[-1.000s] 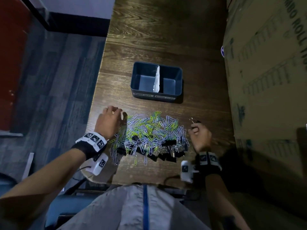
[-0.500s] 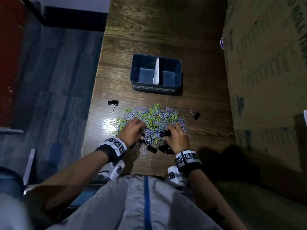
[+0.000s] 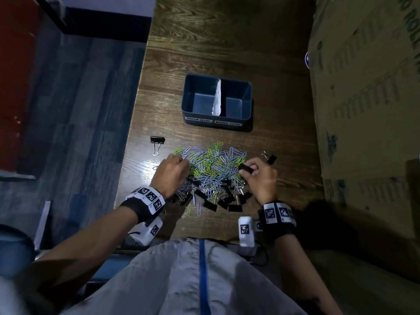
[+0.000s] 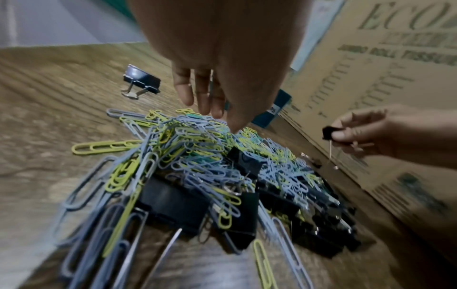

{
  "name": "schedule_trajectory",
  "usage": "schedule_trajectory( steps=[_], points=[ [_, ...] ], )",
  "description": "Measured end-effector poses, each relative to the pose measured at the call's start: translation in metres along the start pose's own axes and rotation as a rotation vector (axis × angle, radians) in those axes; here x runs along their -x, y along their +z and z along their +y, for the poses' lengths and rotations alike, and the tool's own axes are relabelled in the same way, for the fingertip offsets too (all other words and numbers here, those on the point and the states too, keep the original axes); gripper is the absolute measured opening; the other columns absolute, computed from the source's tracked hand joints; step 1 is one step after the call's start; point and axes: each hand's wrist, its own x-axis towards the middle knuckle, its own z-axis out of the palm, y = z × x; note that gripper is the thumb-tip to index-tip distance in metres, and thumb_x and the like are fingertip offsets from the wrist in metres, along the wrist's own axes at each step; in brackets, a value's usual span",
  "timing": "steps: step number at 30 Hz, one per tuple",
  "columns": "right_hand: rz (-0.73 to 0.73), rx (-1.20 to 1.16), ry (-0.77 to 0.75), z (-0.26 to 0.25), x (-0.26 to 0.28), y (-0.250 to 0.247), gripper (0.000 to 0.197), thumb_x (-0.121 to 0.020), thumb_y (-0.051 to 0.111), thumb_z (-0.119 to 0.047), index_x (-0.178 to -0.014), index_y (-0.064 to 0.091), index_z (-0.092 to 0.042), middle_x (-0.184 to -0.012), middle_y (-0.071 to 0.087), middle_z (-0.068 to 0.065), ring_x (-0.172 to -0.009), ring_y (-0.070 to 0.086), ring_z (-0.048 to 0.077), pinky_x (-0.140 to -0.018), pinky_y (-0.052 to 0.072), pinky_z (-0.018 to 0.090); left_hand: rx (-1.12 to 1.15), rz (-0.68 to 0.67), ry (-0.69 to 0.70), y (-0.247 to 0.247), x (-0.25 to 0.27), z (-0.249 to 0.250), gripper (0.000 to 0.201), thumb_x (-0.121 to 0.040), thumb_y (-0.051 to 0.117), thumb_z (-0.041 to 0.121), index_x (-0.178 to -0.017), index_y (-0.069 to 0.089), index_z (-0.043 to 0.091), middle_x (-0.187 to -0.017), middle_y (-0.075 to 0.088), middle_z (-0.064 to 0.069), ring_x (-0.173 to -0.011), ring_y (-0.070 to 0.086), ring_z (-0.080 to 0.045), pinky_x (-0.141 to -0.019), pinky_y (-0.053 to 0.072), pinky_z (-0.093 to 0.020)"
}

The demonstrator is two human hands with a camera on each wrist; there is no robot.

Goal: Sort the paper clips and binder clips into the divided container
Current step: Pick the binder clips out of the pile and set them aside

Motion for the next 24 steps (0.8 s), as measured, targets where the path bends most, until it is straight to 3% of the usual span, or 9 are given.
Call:
schedule_trajectory(
  steps=[2,5,9,11,13,16,18,21,24],
  points=[
    [0.016,0.0,0.055,0.0,-0.006,-0.011,0.026,-0.083,0.078,-0.017,-0.092,0.062,-0.035,-0.096,0.068,-0.01,-0.085,0.065,0.01,-0.068,0.054,0.025,-0.05,-0.092,0.092,0.005,0.002,0.003,0.014,-0.083,0.071,0.022,-0.092,0.063,0.015,-0.095,0.059,-0.004,-0.086,0.052,-0.022,-0.07,0.048,-0.037],
    [0.115,-0.019,0.178,0.002,-0.019,-0.03,0.025,-0.083,0.077,-0.011,-0.094,0.064,-0.029,-0.095,0.068,-0.008,-0.087,0.065,0.013,-0.073,0.05,0.026,-0.122,-0.226,0.097,0.012,0.004,0.006,0.032,-0.081,0.072,0.037,-0.103,0.059,0.018,-0.109,0.059,-0.004,-0.097,0.053,-0.024,-0.077,0.05,-0.041],
    [0.296,-0.054,0.272,0.018,-0.039,-0.051,0.019,-0.083,0.075,-0.008,-0.097,0.067,-0.019,-0.095,0.069,0.002,-0.086,0.063,0.018,-0.075,0.038,0.021,-0.166,-0.25,0.035,0.014,0.002,0.016,0.046,-0.079,0.074,0.037,-0.114,0.051,0.017,-0.115,0.06,-0.004,-0.101,0.053,-0.024,-0.081,0.048,-0.039],
    [0.332,-0.077,0.328,0.028,-0.049,-0.058,0.021,-0.084,0.074,-0.009,-0.103,0.067,-0.015,-0.099,0.07,0.005,-0.094,0.062,0.019,-0.078,0.036,0.021,-0.185,-0.25,0.033,0.013,0.0,0.021,0.048,-0.08,0.073,0.036,-0.117,0.05,0.017,-0.117,0.059,-0.004,-0.105,0.053,-0.024,-0.082,0.047,-0.039],
    [0.349,-0.119,0.4,0.038,-0.057,-0.061,0.024,-0.085,0.074,-0.01,-0.107,0.066,-0.015,-0.106,0.07,0.009,-0.106,0.062,0.025,-0.083,0.04,0.025,-0.179,-0.257,0.032,0.012,-0.001,0.025,0.046,-0.08,0.072,0.034,-0.118,0.051,0.018,-0.118,0.057,-0.005,-0.108,0.051,-0.025,-0.081,0.049,-0.04],
    [0.364,-0.136,0.443,0.048,-0.062,-0.059,0.026,-0.084,0.074,-0.009,-0.108,0.065,-0.014,-0.106,0.071,0.01,-0.108,0.064,0.028,-0.086,0.046,0.029,-0.162,-0.26,0.028,0.012,-0.002,0.029,0.047,-0.079,0.073,0.03,-0.119,0.052,0.017,-0.118,0.056,-0.007,-0.108,0.05,-0.025,-0.078,0.05,-0.04],
    [0.389,-0.128,0.423,0.049,-0.057,-0.055,0.027,-0.084,0.072,-0.009,-0.11,0.065,-0.014,-0.109,0.068,0.01,-0.108,0.062,0.026,-0.083,0.043,0.027,-0.127,-0.243,0.036,0.01,0.0,0.029,0.046,-0.078,0.074,0.028,-0.117,0.052,0.015,-0.115,0.056,-0.007,-0.105,0.051,-0.024,-0.076,0.051,-0.038],
    [0.39,-0.002,0.259,0.047,-0.041,-0.044,0.025,-0.085,0.07,-0.008,-0.108,0.065,-0.014,-0.111,0.062,0.012,-0.102,0.06,0.026,-0.087,0.046,0.032,-0.058,-0.209,0.037,0.007,0.003,0.025,0.044,-0.079,0.071,0.03,-0.115,0.05,0.014,-0.109,0.053,-0.008,-0.099,0.052,-0.025,-0.071,0.051,-0.036],
    [0.08,0.096,0.089,0.049,-0.02,-0.028,0.024,-0.083,0.068,0.0,-0.1,0.066,-0.017,-0.09,0.063,0.005,-0.075,0.057,0.017,-0.068,0.045,0.025,0.056,-0.172,0.012,0.003,0.005,0.021,0.039,-0.081,0.062,0.035,-0.111,0.048,0.015,-0.103,0.051,-0.007,-0.085,0.055,-0.023,-0.062,0.046,-0.028]
  ],
)
